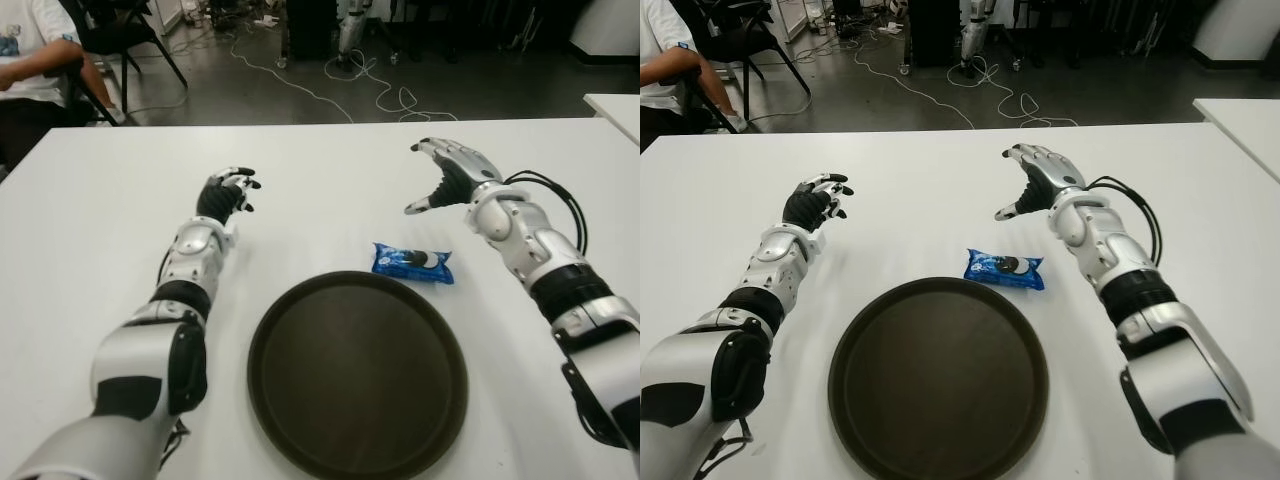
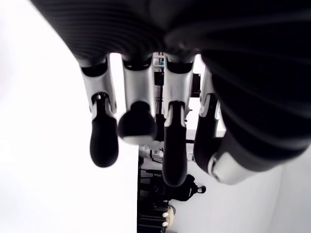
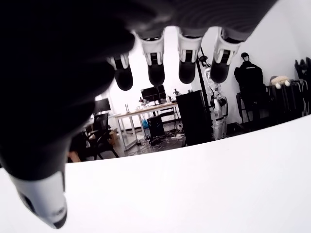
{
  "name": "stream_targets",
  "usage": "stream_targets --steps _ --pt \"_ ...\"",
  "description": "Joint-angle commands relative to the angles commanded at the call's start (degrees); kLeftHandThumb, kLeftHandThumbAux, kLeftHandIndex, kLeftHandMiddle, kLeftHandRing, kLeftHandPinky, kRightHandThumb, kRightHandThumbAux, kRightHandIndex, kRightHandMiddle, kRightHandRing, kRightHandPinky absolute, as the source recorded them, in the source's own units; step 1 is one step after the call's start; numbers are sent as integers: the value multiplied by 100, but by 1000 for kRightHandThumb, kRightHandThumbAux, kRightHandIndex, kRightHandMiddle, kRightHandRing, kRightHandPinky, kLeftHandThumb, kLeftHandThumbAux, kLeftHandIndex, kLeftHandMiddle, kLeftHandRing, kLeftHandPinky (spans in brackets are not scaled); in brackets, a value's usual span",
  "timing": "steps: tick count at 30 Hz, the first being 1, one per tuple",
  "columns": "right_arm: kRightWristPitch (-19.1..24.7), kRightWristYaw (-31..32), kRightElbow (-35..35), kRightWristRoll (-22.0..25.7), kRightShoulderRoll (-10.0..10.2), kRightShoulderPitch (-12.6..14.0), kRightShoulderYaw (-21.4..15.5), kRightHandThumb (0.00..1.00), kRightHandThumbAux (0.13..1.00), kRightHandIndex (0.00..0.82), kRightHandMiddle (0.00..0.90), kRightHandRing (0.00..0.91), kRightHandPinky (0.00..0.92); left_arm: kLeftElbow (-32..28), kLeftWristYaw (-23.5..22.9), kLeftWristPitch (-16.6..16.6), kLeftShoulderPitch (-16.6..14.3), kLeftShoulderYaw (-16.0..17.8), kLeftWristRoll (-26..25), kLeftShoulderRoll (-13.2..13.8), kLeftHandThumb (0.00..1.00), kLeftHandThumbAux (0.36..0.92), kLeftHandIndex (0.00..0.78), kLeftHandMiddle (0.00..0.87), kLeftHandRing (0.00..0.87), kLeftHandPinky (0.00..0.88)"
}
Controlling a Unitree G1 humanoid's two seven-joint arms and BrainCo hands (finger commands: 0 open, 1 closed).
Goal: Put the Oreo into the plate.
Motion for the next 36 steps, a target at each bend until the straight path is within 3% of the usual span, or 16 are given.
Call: stream_targets --steps 4,10,18,23,36 --pt "85 171 -300 -6 -85 75 -25 0 716 0 0 0 0 3 -1 2 -1 -17 17 1 849 667 405 525 840 834" --pt "273 604 -1530 -64 -452 481 -142 0 724 0 0 0 6 -3 -41 -12 3 -16 11 0 850 667 406 525 840 833" --pt "803 1496 -3025 -179 -767 880 -262 0 728 0 8 14 16 -3 -27 6 -1 -25 23 2 850 666 406 528 844 837" --pt "1021 1953 -3563 -238 -968 1083 -294 0 735 58 71 64 48 -1 33 15 -2 -69 68 9 851 666 406 532 847 836" --pt "1498 3044 -4180 -436 -1165 1113 -186 0 734 120 142 122 72 -1 54 8 17 -97 106 22 850 666 405 532 848 842"
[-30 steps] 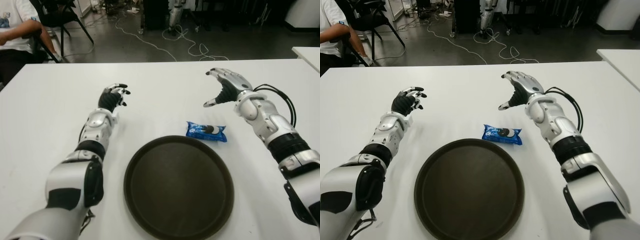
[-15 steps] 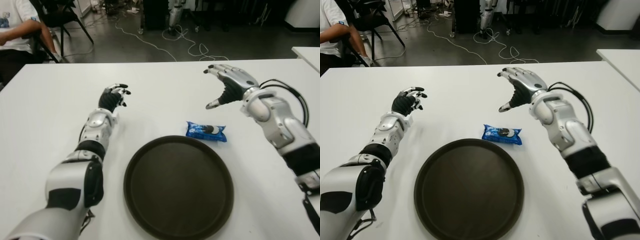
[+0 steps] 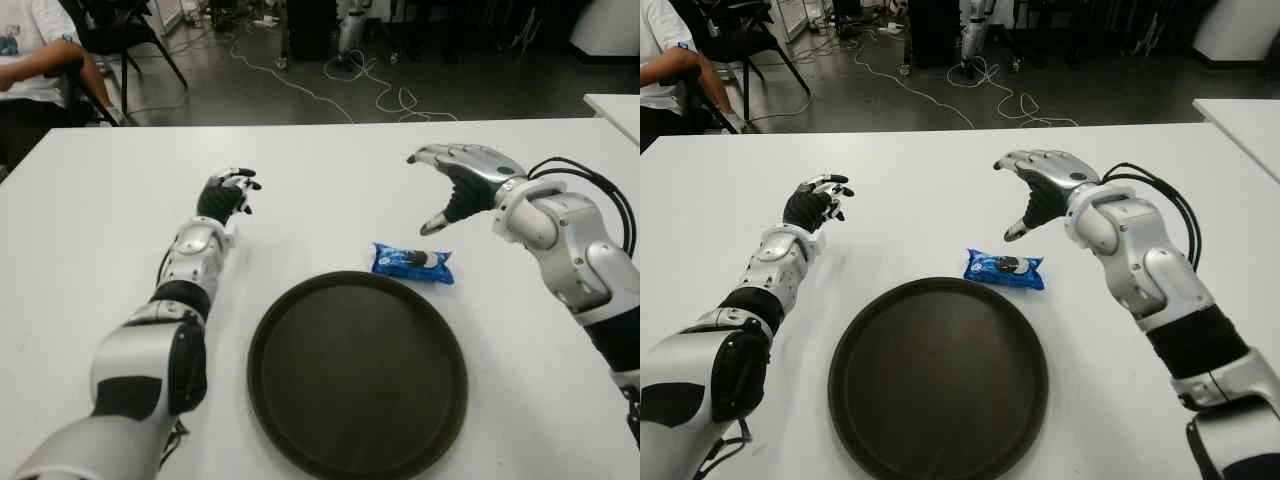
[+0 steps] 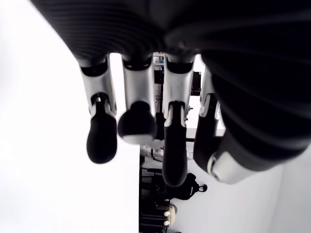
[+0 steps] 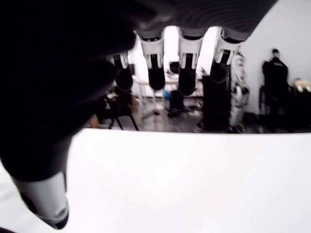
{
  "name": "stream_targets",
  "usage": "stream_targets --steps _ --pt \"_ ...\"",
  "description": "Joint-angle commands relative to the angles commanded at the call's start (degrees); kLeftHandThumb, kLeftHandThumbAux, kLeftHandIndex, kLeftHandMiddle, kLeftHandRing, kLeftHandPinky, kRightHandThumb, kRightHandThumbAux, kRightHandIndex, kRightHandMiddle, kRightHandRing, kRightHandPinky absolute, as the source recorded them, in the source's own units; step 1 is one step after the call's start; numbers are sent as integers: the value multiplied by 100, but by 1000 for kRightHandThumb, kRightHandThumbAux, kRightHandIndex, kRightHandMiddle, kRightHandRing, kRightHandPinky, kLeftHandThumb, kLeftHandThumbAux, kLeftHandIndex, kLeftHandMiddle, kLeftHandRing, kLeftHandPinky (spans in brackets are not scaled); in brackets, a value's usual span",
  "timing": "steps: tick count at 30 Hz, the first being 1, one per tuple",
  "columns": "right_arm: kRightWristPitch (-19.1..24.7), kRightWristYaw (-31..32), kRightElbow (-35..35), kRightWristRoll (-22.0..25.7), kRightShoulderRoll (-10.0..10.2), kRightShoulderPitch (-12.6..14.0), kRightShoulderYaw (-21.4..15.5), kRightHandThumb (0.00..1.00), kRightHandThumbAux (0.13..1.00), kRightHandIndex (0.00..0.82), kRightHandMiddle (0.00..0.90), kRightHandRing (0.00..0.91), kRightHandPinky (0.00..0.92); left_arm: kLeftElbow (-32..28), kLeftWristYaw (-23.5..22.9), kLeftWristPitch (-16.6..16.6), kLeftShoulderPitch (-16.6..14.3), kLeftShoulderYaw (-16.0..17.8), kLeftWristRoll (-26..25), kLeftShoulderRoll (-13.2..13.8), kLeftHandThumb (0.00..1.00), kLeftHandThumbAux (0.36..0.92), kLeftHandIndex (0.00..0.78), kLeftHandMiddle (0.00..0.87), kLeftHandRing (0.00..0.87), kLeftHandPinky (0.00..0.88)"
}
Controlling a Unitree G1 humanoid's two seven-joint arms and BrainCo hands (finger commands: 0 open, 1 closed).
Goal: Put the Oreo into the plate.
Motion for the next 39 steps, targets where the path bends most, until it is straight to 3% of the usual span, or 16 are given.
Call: stream_targets --steps 12,21,30,39 --pt "106 700 -67 -288 29 -45 223 0 737 159 182 168 121 -6 -28 -6 4 57 -42 -20 850 667 404 527 841 831" --pt "168 805 -52 -328 153 10 269 0 728 151 191 172 117 -4 -27 1 -6 2 26 -21 850 666 404 531 848 842" --pt "272 473 407 -619 662 120 682 0 755 165 206 194 147 -11 -30 -53 -2 59 -11 -43 850 667 405 529 844 837" --pt "312 7 814 -903 877 262 844 0 703 160 188 182 137 -27 0 -43 2 39 9 -56 850 667 406 527 836 834"
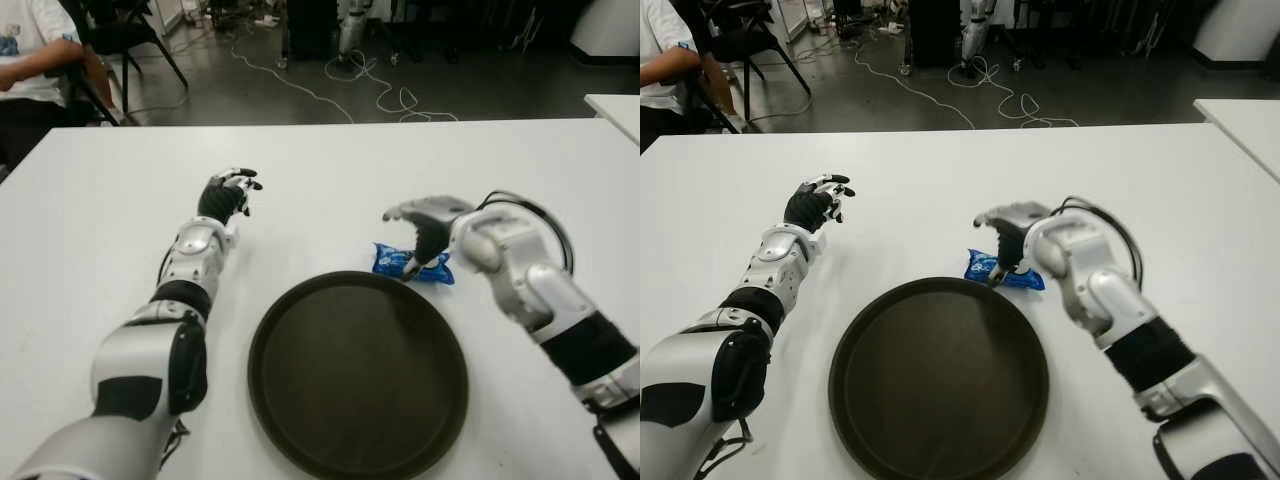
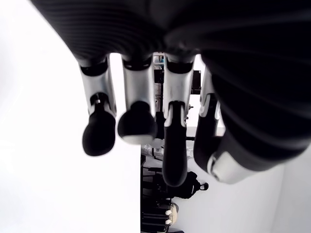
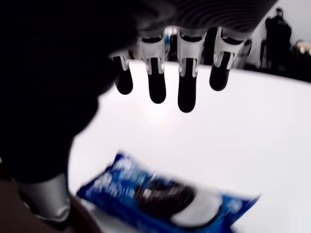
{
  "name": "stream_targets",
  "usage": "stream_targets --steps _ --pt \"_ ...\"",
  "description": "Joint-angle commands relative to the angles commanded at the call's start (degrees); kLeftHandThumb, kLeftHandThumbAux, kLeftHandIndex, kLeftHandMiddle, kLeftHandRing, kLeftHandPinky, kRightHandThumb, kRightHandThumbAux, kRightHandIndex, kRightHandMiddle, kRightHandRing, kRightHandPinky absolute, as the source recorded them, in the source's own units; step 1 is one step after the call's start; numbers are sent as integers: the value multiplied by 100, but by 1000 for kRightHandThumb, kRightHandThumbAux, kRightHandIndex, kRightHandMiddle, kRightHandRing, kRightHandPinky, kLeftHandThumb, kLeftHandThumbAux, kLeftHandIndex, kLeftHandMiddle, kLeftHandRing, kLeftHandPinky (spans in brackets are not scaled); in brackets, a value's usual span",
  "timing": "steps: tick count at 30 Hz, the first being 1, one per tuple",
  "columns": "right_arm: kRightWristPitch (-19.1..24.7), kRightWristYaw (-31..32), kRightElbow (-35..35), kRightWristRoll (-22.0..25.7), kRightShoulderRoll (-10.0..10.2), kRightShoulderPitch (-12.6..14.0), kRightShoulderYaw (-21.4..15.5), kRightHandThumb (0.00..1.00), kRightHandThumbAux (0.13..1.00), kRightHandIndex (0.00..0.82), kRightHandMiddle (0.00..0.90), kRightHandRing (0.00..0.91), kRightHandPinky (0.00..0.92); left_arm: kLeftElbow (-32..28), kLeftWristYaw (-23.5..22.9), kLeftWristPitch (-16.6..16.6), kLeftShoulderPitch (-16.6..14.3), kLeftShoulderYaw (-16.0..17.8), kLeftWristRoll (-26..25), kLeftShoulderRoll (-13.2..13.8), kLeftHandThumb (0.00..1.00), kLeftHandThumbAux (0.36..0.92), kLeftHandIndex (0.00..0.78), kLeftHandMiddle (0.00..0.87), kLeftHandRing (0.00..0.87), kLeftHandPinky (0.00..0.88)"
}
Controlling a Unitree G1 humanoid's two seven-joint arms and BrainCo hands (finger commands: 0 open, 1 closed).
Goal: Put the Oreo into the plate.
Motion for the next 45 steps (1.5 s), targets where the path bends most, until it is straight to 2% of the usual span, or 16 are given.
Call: stream_targets --steps 6,22,33,45 --pt "54 -318 -20 -86 66 107 -86 0 690 154 160 143 104 -5 4 -12 1 -7 4 -11 849 667 407 523 829 831" --pt "-53 -1150 95 -57 140 244 -160 0 712 179 172 161 123 -17 50 -8 4 -30 29 2 850 666 407 525 837 842" --pt "81 -1333 37 17 295 351 -305 0 740 181 181 170 134 -9 64 -29 20 -94 100 45 850 666 408 529 843 846" --pt "288 -1317 22 -9 374 317 -375 0 743 177 176 167 128 -10 -59 -22 26 -26 13 64 849 667 407 520 834 839"
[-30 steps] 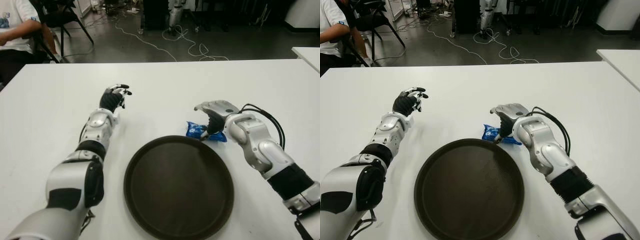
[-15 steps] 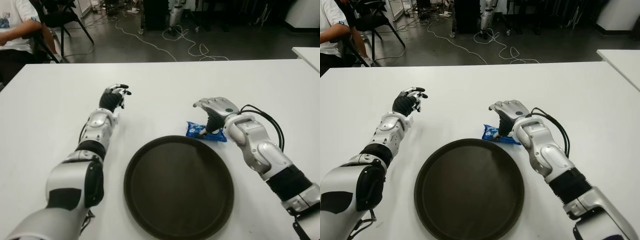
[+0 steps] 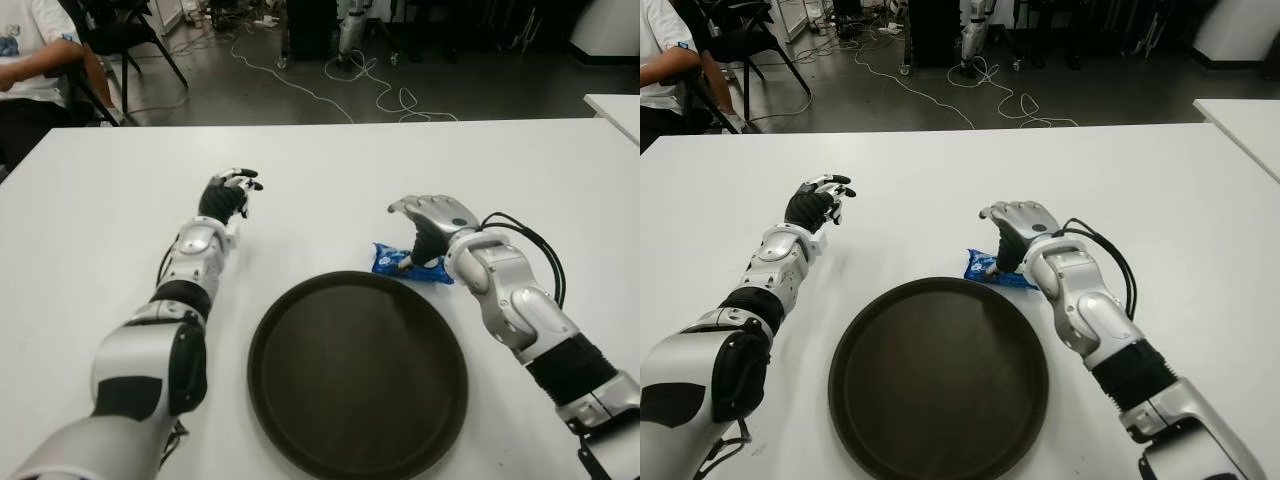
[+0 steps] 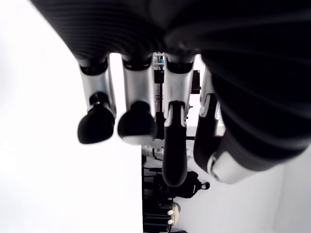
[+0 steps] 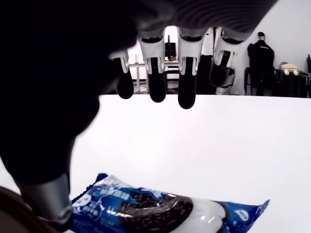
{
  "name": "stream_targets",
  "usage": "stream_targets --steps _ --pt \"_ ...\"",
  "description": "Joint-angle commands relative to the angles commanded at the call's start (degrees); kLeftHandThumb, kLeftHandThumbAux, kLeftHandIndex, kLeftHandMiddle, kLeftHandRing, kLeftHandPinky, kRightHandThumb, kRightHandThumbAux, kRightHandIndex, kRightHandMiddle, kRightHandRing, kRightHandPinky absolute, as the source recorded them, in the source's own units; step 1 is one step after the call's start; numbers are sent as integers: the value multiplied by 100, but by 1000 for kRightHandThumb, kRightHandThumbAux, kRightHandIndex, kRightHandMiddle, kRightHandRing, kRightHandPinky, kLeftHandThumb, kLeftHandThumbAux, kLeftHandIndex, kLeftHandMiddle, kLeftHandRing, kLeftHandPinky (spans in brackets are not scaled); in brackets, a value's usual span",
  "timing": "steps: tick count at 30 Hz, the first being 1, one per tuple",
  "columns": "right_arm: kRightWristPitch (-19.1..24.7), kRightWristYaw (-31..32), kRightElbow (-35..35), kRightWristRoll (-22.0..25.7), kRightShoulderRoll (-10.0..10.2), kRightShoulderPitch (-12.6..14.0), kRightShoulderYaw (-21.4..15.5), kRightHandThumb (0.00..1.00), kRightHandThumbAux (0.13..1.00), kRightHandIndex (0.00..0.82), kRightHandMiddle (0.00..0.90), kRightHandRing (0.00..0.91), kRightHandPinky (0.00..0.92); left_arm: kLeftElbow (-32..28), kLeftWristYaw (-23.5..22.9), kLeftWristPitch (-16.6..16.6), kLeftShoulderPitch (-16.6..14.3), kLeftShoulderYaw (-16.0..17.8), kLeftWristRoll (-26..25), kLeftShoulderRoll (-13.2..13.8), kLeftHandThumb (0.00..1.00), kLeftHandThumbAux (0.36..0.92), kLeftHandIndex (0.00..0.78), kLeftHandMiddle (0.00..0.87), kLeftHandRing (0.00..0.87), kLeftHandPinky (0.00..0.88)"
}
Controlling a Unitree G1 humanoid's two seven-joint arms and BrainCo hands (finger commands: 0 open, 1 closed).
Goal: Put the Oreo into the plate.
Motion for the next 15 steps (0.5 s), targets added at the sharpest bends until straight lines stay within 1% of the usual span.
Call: stream_targets --steps 8,15 --pt "43 31 -106 -3 -39 -5 -89 0 733 174 188 179 136 2 -14 15 -1 12 -2 2 849 667 405 521 837 831" --pt "-13 75 -182 8 -131 -10 -131 0 729 172 208 203 160 -3 -50 34 -1 50 -42 2 849 668 404 519 837 829"
